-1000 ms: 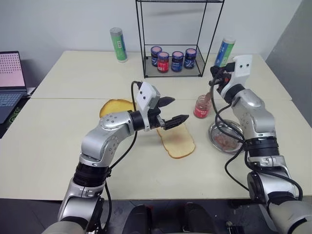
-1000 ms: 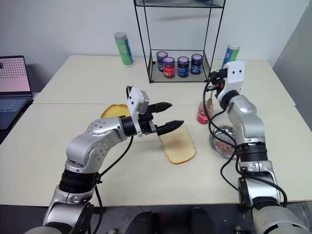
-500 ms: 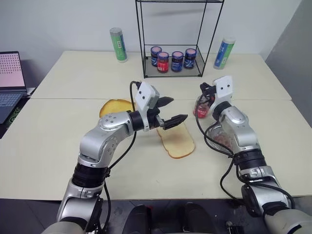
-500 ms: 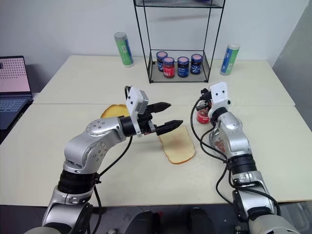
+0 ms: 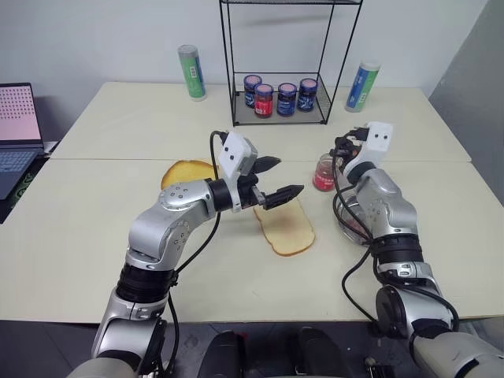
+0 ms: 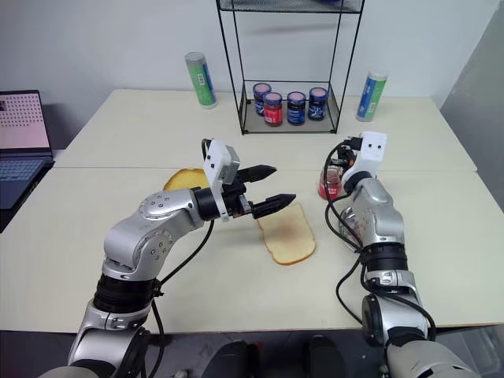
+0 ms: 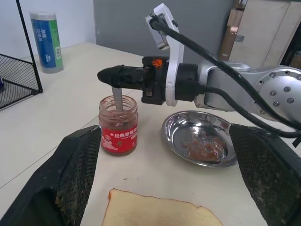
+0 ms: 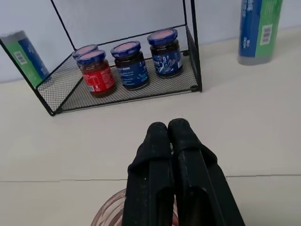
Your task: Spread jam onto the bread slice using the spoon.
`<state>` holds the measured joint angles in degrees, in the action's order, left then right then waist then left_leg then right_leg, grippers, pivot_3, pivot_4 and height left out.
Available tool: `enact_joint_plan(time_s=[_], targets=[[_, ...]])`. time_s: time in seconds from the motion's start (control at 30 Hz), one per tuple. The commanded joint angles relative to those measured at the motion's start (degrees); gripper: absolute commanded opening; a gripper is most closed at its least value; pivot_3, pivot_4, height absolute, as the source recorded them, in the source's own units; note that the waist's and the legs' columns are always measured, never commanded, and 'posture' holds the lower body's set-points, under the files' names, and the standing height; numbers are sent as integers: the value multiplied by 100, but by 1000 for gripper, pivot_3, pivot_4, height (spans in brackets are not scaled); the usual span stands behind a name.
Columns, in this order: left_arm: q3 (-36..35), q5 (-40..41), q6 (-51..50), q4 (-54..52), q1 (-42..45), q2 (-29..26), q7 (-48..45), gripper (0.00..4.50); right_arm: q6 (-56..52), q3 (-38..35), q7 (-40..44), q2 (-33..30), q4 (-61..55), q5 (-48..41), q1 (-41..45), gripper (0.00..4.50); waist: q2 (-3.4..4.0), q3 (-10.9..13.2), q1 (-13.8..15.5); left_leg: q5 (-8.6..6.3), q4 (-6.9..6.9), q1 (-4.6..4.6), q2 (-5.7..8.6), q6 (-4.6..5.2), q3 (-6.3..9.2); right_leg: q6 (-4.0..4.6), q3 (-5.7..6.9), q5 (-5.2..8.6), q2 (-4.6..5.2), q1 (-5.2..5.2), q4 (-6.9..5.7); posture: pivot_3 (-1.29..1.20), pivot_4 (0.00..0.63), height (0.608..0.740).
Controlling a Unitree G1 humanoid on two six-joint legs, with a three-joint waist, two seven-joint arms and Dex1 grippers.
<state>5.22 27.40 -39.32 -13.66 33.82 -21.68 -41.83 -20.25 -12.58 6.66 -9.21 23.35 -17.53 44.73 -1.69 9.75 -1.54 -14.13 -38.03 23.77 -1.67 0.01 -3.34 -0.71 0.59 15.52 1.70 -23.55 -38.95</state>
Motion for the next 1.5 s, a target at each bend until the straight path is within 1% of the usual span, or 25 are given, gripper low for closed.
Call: enact_joint_plan(time_s=[0.03,0.27,0.53,0.77,1.07,1.27,1.5], targets=[[-83,35,157,-108,108,10,3,4500,-317,-319,-222,74,-376,-362,248,9,0,0,0,0,0,0,0,0,0,0,0,0,0,0,0,0,150,740],[-80,35,187,-68,133,15,-9,4500,-816,-795,-667,244,-563,-883,500,9,1,1,0,0,2,0,0,0,0,0,0,0,0,-1,0,0,150,740],[-59,27,226,-12,160,5,-35,4500,-1084,-1165,-993,282,-693,-1279,576,9,2,1,-1,0,4,1,0,1,0,0,1,0,0,-1,1,0,150,740],[-44,8,276,69,187,-17,-101,4500,-1110,-1303,-1175,246,-798,-1458,525,9,2,1,-4,-1,5,1,0,1,0,0,1,0,0,-2,1,0,150,740],[-19,-16,338,173,254,-19,-205,4500,-1066,-1688,-1462,219,-822,-1835,618,9,2,1,-4,-1,5,2,0,1,0,0,1,0,0,-2,2,0,150,740],[-5,-17,338,220,314,-23,-241,4500,-965,-2237,-1785,320,-729,-2436,759,9,3,2,-4,-1,5,2,0,1,0,0,1,0,0,-2,2,0,150,740],[-10,-15,281,176,342,-46,-273,4500,-896,-2347,-1918,412,-797,-2758,763,9,5,3,-8,-1,7,2,-1,2,-1,0,1,0,-1,-3,2,0,150,740]])
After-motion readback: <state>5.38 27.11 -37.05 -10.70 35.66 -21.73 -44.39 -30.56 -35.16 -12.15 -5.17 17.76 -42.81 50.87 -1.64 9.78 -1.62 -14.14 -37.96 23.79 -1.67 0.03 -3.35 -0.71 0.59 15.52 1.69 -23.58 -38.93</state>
